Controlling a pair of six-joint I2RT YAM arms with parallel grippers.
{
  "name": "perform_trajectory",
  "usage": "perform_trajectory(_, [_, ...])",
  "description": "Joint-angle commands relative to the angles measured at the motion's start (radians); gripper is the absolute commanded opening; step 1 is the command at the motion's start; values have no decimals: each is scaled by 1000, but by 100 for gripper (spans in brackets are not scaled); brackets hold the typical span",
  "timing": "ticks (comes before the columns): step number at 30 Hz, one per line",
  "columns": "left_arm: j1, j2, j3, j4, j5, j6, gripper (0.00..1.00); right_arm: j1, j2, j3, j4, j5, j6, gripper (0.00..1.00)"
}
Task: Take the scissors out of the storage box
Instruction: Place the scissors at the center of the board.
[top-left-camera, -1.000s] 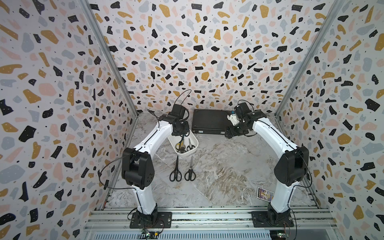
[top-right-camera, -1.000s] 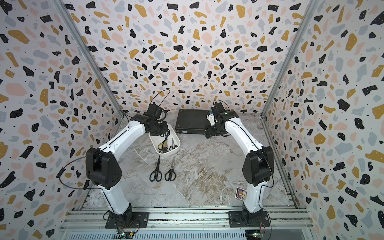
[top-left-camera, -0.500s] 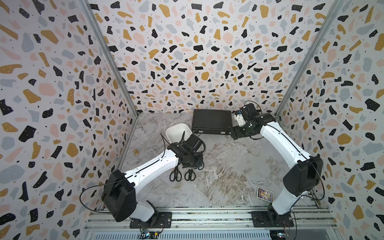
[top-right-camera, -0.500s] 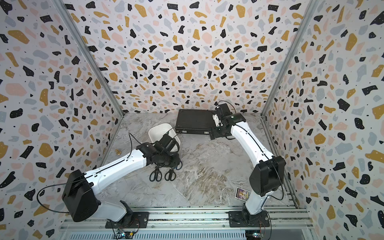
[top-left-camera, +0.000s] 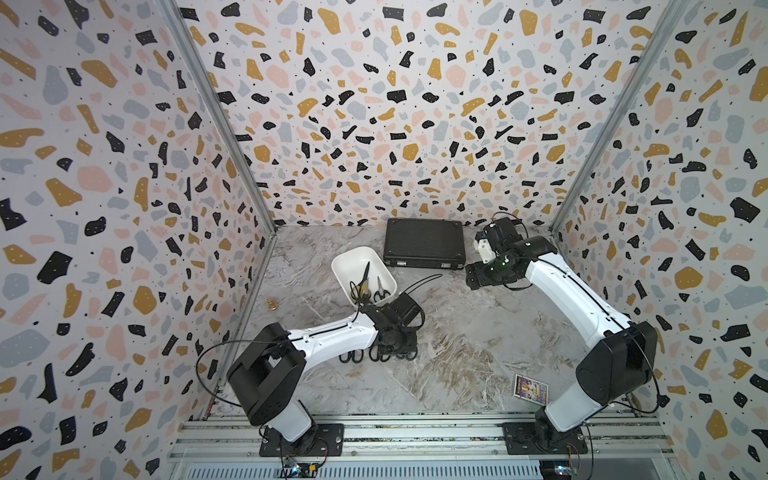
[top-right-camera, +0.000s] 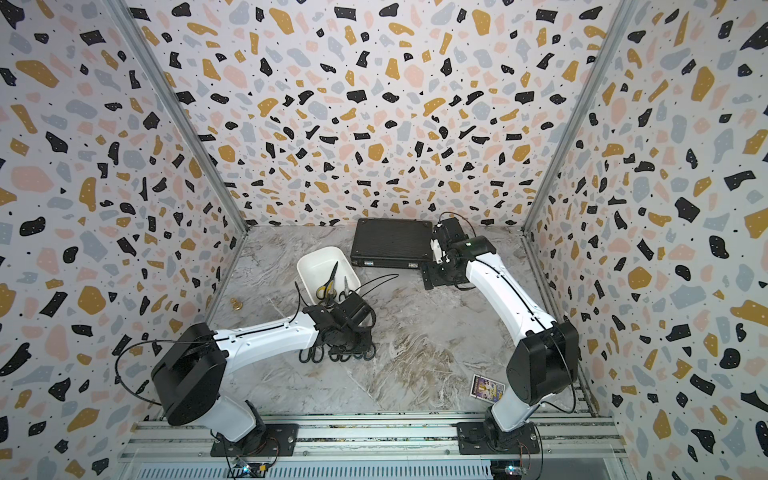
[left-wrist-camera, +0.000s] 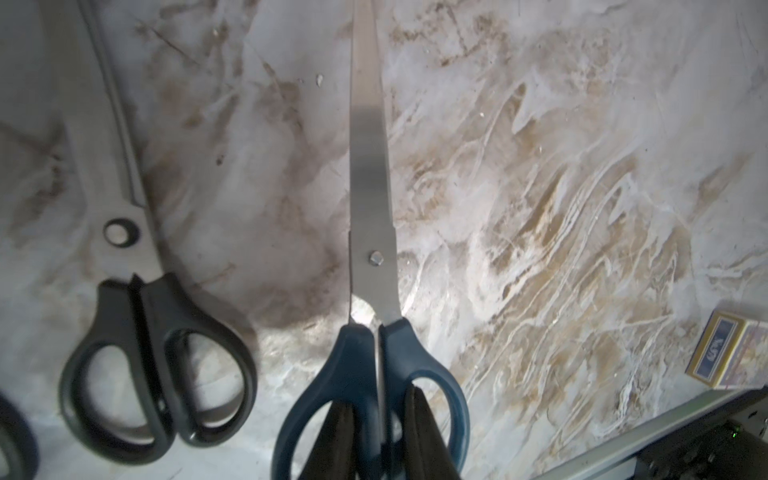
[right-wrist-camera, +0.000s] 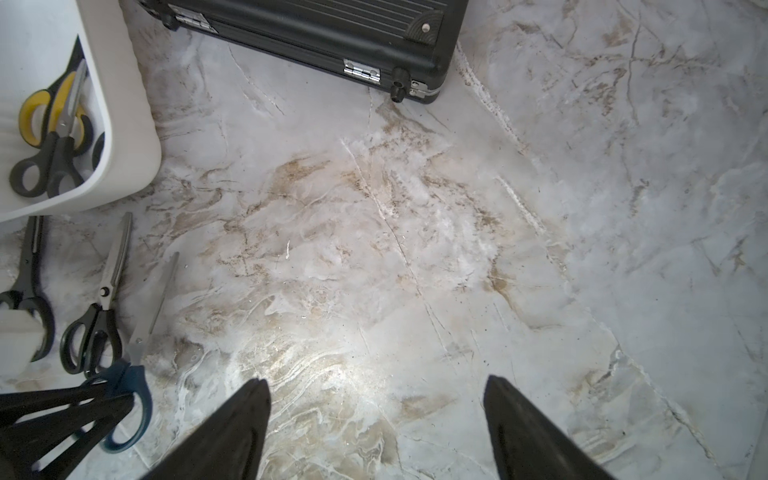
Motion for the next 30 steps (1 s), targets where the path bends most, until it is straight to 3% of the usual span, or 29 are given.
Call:
perform_trajectory(1, [-4,36,25,47,-27,-58,0,0,-45,-3,-2,-14,13,86])
perform_trajectory(19, [12,161,74,42,-12,-36,8,3,-29,0,8,-49,16,86])
perform_trajectory(30, [17,93,84,-14,-45,-20,26,3,-36,-7,8,-46,10,86])
